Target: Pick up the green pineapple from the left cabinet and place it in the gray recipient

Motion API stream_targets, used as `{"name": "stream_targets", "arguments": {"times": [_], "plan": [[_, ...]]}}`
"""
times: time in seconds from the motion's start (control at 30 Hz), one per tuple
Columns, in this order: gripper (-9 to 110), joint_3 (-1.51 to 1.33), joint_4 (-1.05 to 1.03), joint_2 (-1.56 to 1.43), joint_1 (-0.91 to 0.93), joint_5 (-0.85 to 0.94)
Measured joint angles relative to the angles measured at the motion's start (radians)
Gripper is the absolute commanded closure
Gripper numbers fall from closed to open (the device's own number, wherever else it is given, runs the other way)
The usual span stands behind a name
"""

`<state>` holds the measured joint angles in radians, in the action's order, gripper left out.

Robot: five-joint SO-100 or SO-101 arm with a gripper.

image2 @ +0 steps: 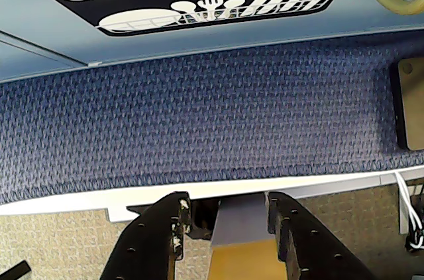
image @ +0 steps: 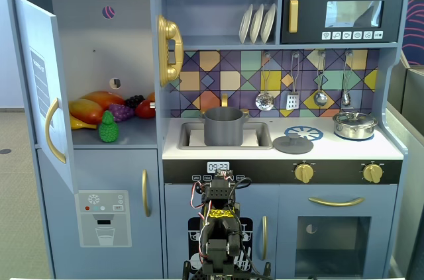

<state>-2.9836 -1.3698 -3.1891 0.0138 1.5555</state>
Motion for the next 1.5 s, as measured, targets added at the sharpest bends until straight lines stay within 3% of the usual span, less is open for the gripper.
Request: {"name": "stream_targets", "arguments": {"times": [0.5,0.67,0.77,0.9,1.07,1.2,1.5], "plan": [[101,0.000,0.000,0.000,0.029,0.018],[101,-0.032,0.055,0.005,-0.152,0.031],[101,-0.031,0.250,0.011,-0.325,-0.038],[88,-0.032,0.727,0.092,-0.589,-0.095],[87,0.137,1.269,0.298,-0.752,-0.064],[87,0.324,1.414,0.460,-0.793,-0.011],[74,0.497,1.483,0.635,-0.825,0.034]]}}
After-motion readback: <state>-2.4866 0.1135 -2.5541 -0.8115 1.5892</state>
